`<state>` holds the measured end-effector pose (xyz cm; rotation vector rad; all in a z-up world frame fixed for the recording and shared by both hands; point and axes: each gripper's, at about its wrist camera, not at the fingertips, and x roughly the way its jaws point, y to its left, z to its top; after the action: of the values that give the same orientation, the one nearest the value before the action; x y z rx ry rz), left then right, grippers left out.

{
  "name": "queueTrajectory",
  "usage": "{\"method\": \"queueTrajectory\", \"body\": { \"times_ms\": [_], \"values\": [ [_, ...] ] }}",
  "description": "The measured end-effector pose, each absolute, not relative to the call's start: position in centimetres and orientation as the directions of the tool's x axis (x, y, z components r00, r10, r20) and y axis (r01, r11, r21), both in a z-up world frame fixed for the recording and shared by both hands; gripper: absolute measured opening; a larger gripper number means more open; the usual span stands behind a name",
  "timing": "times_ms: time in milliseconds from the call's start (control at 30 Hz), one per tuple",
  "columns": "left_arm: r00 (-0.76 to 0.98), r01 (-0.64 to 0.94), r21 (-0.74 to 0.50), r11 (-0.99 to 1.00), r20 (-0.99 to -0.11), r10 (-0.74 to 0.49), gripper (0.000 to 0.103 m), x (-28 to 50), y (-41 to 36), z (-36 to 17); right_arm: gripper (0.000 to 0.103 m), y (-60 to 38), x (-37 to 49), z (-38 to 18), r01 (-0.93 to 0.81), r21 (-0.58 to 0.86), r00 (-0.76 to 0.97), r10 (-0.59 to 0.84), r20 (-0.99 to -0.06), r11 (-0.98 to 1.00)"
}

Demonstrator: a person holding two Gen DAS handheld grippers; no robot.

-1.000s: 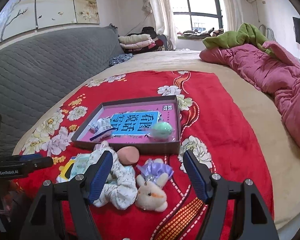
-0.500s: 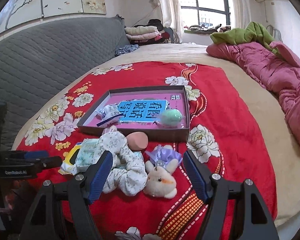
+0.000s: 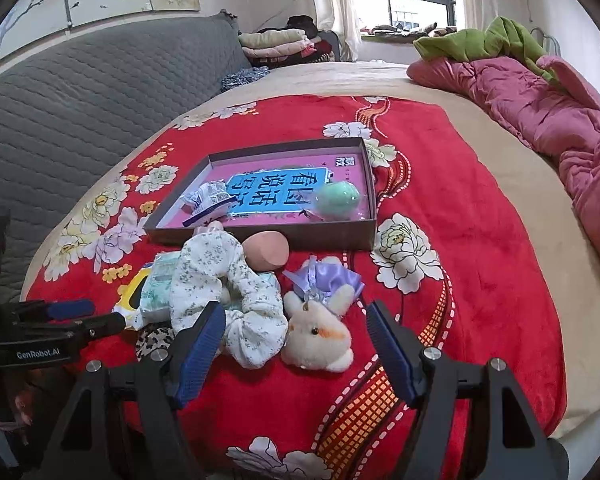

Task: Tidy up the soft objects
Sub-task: 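Move both tools back toward the remaining soft items beside the tray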

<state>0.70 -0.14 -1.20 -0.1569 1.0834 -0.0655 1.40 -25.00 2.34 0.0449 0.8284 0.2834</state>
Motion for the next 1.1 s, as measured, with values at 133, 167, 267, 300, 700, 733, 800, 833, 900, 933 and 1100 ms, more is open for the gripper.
{"method": "queueTrajectory", "body": {
  "times_ms": [133,167,267,300,700,733,800,833,900,933,1100],
  "values": [
    [0.454,-0.025,-0.135,0.991,-0.884,-0.109,0.070,1.0,-0.3,-1.8,0.072,-25.3,1.7,2.0,-0.225,0.169,0.630,0.276,-0.726,0.960],
    [0.454,-0.025,-0.133,0.991,-0.884,-0.107,0.070,1.1,-0.3,-1.9,0.072,-25.3,1.7,1.8,-0.225,0.170,0.629,0.276,-0.727,0.959],
    [0.440,-0.027,-0.130,0.991,-0.892,-0.105,0.070,1.4,-0.5,-2.7,0.072,-25.3,2.0,1.5,-0.223,0.171,0.619,0.275,-0.736,0.960],
    [0.438,-0.027,-0.124,0.992,-0.894,-0.100,0.070,1.4,-0.5,-2.9,0.072,-25.3,2.0,1.3,-0.222,0.174,0.617,0.276,-0.737,0.960],
    [0.433,-0.063,-0.083,0.995,-0.900,-0.048,0.071,2.8,-0.6,-4.7,0.072,-25.4,3.2,-0.8,-0.189,0.167,0.575,0.247,-0.780,0.968],
    [0.436,-0.067,-0.091,0.994,-0.899,-0.053,0.071,2.8,-0.4,-4.7,0.072,-25.5,3.3,-1.1,-0.178,0.165,0.569,0.238,-0.787,0.970],
    [0.438,-0.075,-0.098,0.992,-0.897,-0.055,0.071,2.9,-0.1,-4.8,0.072,-25.8,3.4,-1.4,-0.164,0.165,0.563,0.230,-0.794,0.972],
    [0.441,-0.076,-0.094,0.993,-0.896,-0.051,0.070,2.9,0.0,-4.7,0.072,-26.0,3.5,-1.6,-0.157,0.162,0.558,0.223,-0.799,0.974],
    [0.448,-0.079,-0.084,0.993,-0.893,-0.040,0.070,2.8,0.1,-4.6,0.072,-26.3,3.6,-1.7,-0.144,0.153,0.555,0.208,-0.805,0.978],
    [0.454,-0.082,-0.081,0.993,-0.890,-0.035,0.070,2.8,0.2,-4.5,0.072,-26.4,3.7,-1.8,-0.137,0.153,0.550,0.204,-0.810,0.979],
    [0.462,-0.118,-0.090,0.989,-0.886,-0.026,0.070,2.9,1.6,-4.3,0.072,-27.0,3.8,-2.5,-0.116,0.137,0.516,0.178,-0.838,0.984]
  ]
}}
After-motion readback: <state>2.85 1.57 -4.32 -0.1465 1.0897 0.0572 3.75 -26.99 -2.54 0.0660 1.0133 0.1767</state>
